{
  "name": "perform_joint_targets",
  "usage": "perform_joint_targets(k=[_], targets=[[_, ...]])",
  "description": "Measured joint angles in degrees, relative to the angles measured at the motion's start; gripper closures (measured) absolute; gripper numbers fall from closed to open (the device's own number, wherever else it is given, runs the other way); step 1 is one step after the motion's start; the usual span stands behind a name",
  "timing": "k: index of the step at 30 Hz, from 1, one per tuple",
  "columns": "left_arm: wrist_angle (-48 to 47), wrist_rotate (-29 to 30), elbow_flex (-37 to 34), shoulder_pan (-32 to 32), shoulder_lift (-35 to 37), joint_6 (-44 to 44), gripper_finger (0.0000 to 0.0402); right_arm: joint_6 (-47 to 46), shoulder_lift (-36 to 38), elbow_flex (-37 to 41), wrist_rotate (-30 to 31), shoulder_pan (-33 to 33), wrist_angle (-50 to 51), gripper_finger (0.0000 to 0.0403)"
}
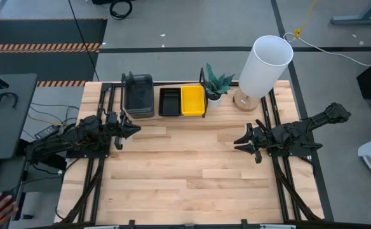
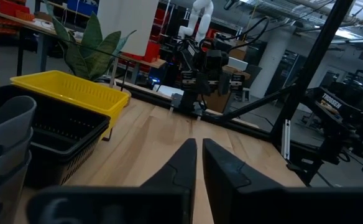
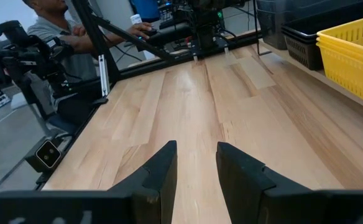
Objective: Stack baskets on shelf by color
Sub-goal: Return to Home Position
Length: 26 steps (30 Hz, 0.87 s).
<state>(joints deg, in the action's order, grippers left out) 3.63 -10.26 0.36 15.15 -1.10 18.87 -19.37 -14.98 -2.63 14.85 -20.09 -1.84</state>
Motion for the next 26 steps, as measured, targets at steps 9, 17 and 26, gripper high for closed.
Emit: perform_joint_targets(k=[9,17,26], targets=[[0.0,0.0,0.0,0.0,0.0,0.0,0.0373,0.0,0.0,0.0,0.0,0.0,0.0,0.0284],[0.0,0.0,0.0,0.0,0.0,0.0,0.0373,0.0,0.0,0.0,0.0,0.0,0.0,0.0284],[0.0,0.0,0.0,0.0,0.0,0.0,0.037,0.0,0.0,0.0,0.0,0.0,0.0,0.0284]])
